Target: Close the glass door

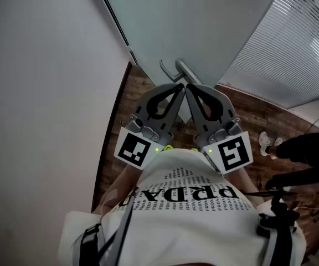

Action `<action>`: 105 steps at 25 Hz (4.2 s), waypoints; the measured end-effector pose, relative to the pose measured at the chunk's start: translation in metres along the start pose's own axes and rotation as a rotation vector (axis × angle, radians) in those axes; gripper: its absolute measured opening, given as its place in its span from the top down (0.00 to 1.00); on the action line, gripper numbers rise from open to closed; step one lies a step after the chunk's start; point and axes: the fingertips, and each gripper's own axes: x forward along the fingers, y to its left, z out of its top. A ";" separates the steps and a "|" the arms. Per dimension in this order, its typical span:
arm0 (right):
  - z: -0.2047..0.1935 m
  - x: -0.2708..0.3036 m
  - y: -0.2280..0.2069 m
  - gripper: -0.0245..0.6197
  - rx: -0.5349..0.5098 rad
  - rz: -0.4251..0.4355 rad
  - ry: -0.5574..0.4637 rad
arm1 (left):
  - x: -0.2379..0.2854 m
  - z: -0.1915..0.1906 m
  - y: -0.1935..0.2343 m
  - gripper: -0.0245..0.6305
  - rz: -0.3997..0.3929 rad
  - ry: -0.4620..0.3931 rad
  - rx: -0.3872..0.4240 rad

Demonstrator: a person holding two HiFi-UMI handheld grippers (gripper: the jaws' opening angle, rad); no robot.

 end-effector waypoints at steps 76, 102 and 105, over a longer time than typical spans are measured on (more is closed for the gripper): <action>0.032 -0.042 -0.030 0.87 -0.212 -0.121 0.049 | -0.008 0.026 -0.037 0.97 0.047 -0.036 0.022; 0.060 -0.025 -0.038 0.87 -0.206 -0.281 0.025 | -0.040 0.053 0.003 0.97 -0.064 -0.051 0.023; 0.047 -0.025 -0.041 0.87 -0.210 -0.250 0.028 | -0.031 0.046 0.000 0.97 -0.034 -0.069 0.030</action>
